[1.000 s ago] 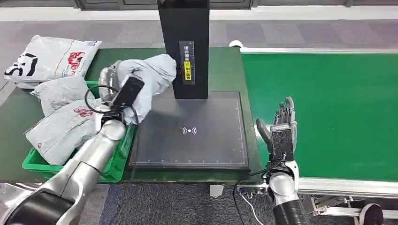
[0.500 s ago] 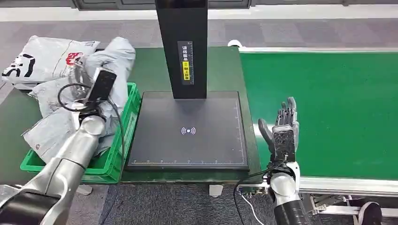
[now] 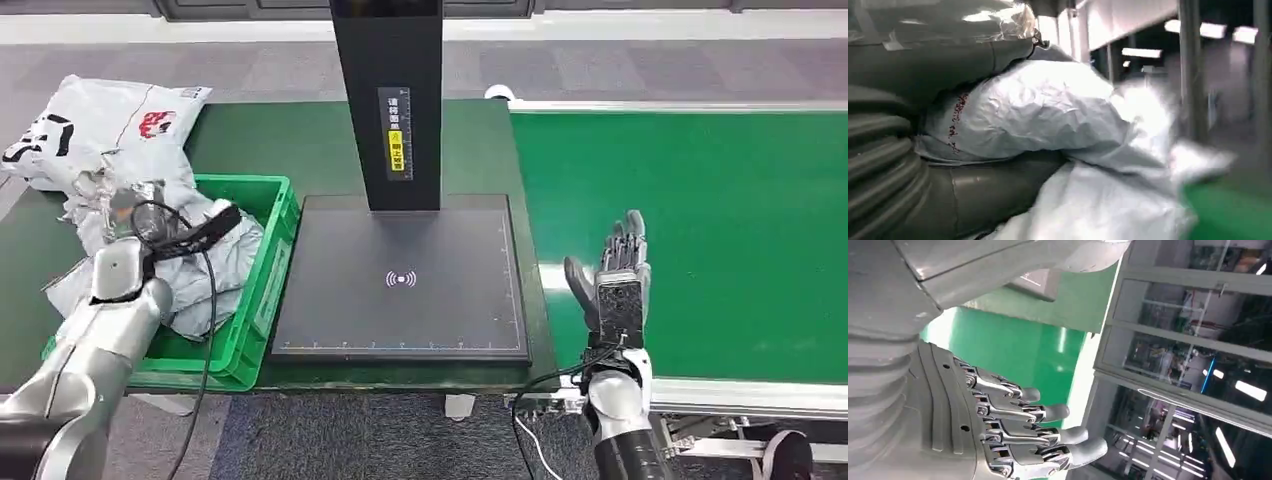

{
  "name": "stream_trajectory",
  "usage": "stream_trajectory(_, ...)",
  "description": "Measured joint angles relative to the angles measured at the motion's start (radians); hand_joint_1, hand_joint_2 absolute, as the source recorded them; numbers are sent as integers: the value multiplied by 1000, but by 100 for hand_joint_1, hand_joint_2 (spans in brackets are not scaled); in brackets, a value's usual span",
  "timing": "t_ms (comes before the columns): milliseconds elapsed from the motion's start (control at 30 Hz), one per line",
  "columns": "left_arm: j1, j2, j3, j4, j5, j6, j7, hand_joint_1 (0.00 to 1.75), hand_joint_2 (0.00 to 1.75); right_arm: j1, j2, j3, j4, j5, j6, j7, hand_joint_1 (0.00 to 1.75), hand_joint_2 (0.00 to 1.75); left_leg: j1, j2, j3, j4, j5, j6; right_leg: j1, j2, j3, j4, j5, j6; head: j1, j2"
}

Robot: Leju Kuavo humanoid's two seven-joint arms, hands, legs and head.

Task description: Moved the parcel from conveyor to table for the left to box.

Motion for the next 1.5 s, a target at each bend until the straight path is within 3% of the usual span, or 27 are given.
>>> stream_trajectory(33,1,-1,-7,21,-1,-26,11,37,175,0,0,0,0,6,3,5,0,175,0,0,0,0,0,0,0,0,0,0,0,0,0,0)
stream_trajectory(67,0,-2,-11,38,0,-55,6,0,175,0,0,-2,-1,13,5,12,0,175,0,0,0,0,0,0,0,0,0,0,0,0,0,0)
stream_trajectory(300,-5,-17,-18,98,65,-214,-75,0,175,7,0,-8,-26,35,45,35,0,175,-1,0,1,0,0,0,-1,0,0,0,0,0,0,0)
stream_trajectory(333,-7,-19,-18,102,84,-224,-84,0,0,8,0,-9,-28,37,50,38,0,175,-1,-1,1,0,0,0,-1,-1,0,0,0,0,0,0)
stream_trajectory(567,-15,-51,41,93,340,-21,-209,0,0,16,2,-9,-50,79,64,85,0,175,-1,-3,0,0,0,1,0,-4,2,0,0,0,0,0)
stream_trajectory(733,-42,-76,133,46,627,155,-448,0,0,19,4,-9,-50,85,61,86,0,175,-1,-2,1,0,0,1,0,-2,1,0,1,1,0,0)
stream_trajectory(1033,-46,-129,192,-73,910,296,-704,0,0,-6,10,-9,-31,70,42,70,0,175,-1,-3,0,0,0,0,-1,-3,1,0,1,0,0,0)
stream_trajectory(1200,-45,-171,193,-120,996,275,-755,0,0,-28,12,-3,-8,69,30,66,0,175,-1,-4,0,0,0,0,-1,-4,2,0,1,1,0,0)
stream_trajectory(1400,-13,-272,110,-155,1145,-102,-710,0,0,-72,12,-2,31,61,1,51,0,175,-2,-8,0,1,2,2,-2,-7,3,0,1,1,0,0)
stream_trajectory(1433,-5,-290,82,-157,1149,-108,-710,0,175,-83,12,-2,41,64,1,51,0,175,-2,-9,0,0,2,2,-2,-8,4,0,1,1,0,0)
stream_trajectory(1500,10,-321,35,-158,1169,-110,-710,0,175,-103,12,1,62,66,-2,48,0,175,-3,-9,-1,1,2,3,-2,-8,4,0,1,2,0,0)
